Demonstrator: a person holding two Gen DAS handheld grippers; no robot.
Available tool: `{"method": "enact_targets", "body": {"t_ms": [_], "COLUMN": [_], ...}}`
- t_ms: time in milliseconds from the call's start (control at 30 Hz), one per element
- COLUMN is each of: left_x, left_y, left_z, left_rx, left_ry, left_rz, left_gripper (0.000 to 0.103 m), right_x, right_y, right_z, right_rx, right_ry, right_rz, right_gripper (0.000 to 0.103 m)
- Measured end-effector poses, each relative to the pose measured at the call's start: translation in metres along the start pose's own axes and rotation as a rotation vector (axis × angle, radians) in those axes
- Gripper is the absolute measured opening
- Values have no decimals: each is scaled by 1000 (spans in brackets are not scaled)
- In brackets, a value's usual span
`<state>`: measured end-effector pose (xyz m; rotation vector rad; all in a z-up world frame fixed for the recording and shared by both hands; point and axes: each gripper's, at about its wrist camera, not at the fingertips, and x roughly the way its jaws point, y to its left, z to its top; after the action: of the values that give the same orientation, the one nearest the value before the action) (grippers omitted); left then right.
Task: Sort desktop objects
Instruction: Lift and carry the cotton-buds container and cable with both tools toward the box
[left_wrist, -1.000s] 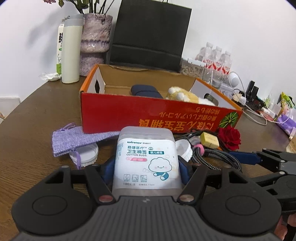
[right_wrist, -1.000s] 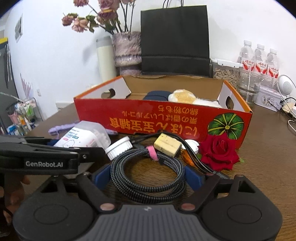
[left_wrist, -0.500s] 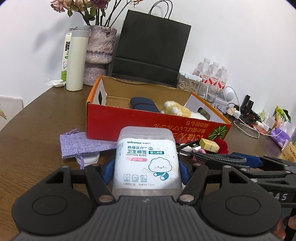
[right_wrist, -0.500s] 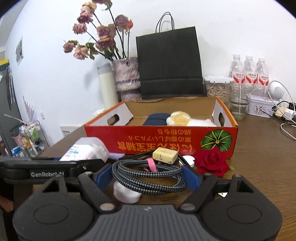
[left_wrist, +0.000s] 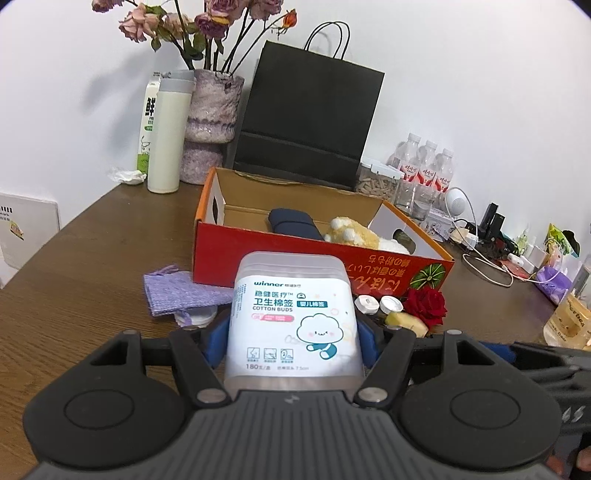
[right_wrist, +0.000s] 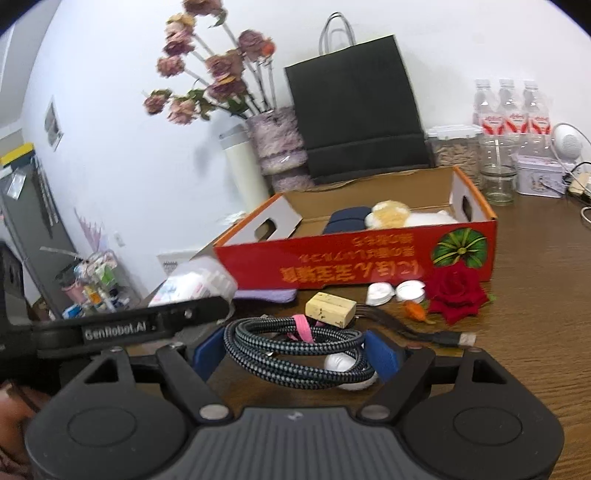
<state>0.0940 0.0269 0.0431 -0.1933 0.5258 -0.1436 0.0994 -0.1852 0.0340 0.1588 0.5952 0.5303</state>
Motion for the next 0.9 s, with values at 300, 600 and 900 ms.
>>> {"method": "enact_targets", "body": {"t_ms": [300,600,900], "left_x": [-23,-38,-36], "left_y": [3,2,-2], "left_z": [-2,2,14], "left_rx": [-3,-6,3], "left_ry": [-13,-43,-63], "left_rz": [12,12,14], "left_gripper": [68,68,68], "right_x": [4,-14,-6], "right_y": [-3,-9,-16], "right_z": [-4,17,47], "right_rx": [83,150,218], "right_ry": [86,17,-25], "right_rz": [41,37,65], "right_gripper": [80,80,80]}}
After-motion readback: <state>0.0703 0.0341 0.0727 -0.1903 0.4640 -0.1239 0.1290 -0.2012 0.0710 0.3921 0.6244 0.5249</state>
